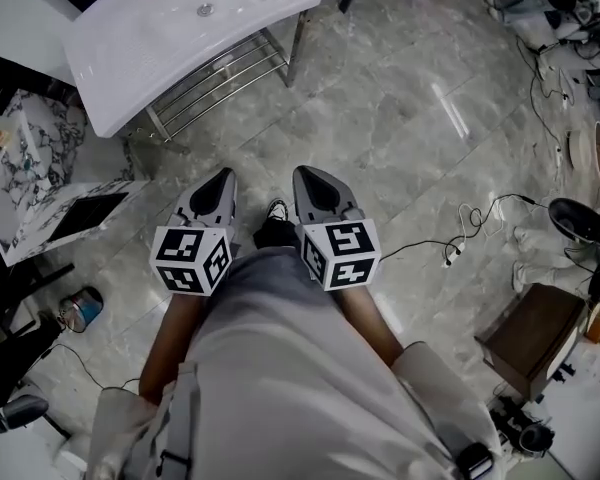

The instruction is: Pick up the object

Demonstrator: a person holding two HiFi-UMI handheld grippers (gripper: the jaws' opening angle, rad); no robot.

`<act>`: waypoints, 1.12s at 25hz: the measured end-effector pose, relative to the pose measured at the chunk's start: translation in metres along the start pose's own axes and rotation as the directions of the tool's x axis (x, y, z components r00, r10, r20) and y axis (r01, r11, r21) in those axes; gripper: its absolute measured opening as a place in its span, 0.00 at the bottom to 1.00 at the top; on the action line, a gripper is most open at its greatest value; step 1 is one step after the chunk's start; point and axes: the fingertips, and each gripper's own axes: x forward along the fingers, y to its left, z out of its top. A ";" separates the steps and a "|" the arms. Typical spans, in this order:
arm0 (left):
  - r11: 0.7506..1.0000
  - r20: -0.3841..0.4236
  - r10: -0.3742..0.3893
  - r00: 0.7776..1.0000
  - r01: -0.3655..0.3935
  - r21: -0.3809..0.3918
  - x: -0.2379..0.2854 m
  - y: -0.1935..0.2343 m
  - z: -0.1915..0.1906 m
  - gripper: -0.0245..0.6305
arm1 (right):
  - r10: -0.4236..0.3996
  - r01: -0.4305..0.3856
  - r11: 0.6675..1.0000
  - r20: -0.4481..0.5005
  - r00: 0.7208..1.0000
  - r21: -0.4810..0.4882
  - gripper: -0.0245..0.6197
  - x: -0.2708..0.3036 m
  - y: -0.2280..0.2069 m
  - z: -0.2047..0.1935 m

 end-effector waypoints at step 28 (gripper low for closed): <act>0.994 -0.006 -0.062 0.998 0.061 -0.092 0.101 -0.012 0.039 0.04 | 0.046 -0.055 0.995 -0.110 0.993 -0.080 0.05 0.041 -0.072 0.026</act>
